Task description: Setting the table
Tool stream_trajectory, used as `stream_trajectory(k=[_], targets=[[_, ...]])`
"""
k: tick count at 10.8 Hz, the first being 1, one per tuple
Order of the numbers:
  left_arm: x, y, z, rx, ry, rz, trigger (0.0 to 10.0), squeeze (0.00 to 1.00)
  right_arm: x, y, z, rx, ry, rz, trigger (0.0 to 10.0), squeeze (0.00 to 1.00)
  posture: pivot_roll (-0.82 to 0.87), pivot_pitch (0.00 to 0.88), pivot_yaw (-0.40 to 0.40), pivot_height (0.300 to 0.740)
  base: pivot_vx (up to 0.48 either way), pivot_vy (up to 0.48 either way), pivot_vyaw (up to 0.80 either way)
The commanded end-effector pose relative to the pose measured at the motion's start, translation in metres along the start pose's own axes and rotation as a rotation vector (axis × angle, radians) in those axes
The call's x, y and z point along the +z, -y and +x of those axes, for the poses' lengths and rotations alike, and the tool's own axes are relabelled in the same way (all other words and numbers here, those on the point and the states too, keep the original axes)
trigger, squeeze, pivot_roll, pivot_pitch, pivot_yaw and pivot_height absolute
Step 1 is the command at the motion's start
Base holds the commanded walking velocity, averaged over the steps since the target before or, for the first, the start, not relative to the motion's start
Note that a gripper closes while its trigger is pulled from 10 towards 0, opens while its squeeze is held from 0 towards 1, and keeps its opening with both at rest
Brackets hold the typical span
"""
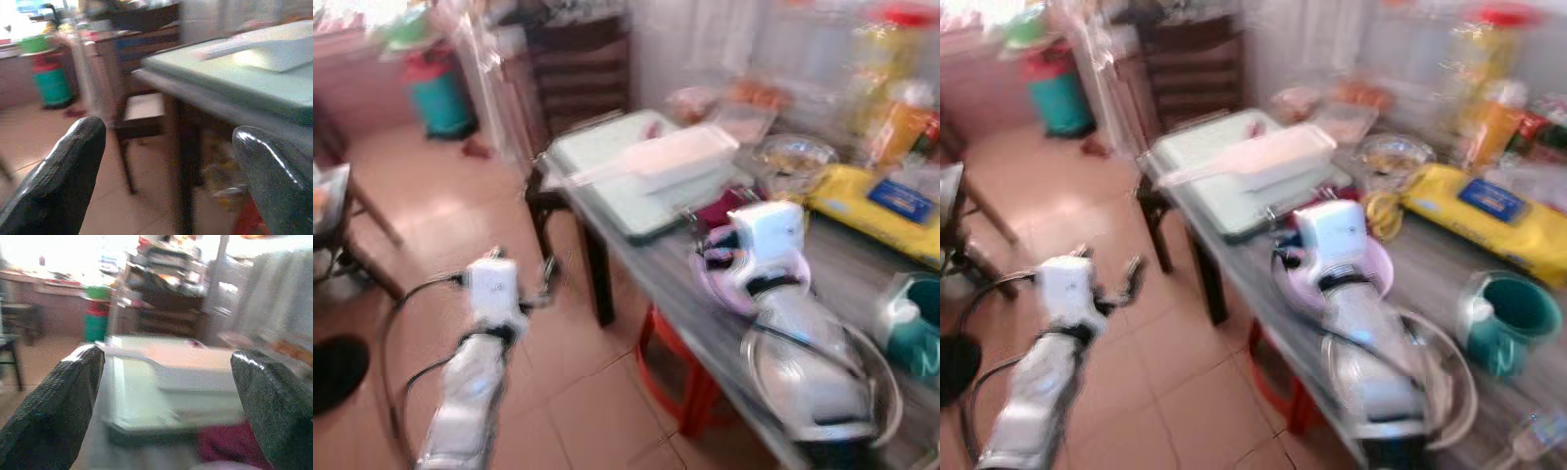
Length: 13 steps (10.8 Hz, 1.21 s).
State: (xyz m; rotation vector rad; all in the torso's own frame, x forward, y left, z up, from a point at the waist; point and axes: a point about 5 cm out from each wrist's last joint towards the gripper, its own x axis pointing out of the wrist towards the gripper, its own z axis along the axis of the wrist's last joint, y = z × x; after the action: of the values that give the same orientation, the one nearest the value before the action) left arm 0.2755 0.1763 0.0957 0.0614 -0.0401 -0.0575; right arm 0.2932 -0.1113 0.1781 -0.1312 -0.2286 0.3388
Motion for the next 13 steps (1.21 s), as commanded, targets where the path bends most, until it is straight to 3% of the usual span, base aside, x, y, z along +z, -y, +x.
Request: stream_trajectory(k=[1,5,7,13], targets=[[0.0032,0.0003,0.0012,0.011,0.020,0.012,10.0,0.00,0.0029,0.0044,0.0001,-0.005,0.012,-0.016,10.0,0.27,0.00,0.000,0.051,0.740,0.000,0.000,0.80],[0.0032,0.0009,0.0043,0.023,0.032,0.031,10.0,0.00,0.0014,0.0031,0.0015,0.003,0.012,-0.007,10.0,0.27,0.00,0.000,0.046,0.740,0.000,0.000,0.80],[0.0034,0.0029,0.0050,0.022,0.035,0.027,10.0,0.00,0.0001,0.0031,0.0015,-0.001,0.011,0.012,10.0,0.00,0.00,0.000,0.045,0.740,0.000,0.000,0.00],[0.0031,0.0030,0.0056,0.016,0.032,0.021,10.0,0.00,-0.0064,0.0036,-0.0017,-0.016,-0.009,0.030,10.0,0.00,0.01,0.000,0.053,0.740,0.000,0.287,0.00]])
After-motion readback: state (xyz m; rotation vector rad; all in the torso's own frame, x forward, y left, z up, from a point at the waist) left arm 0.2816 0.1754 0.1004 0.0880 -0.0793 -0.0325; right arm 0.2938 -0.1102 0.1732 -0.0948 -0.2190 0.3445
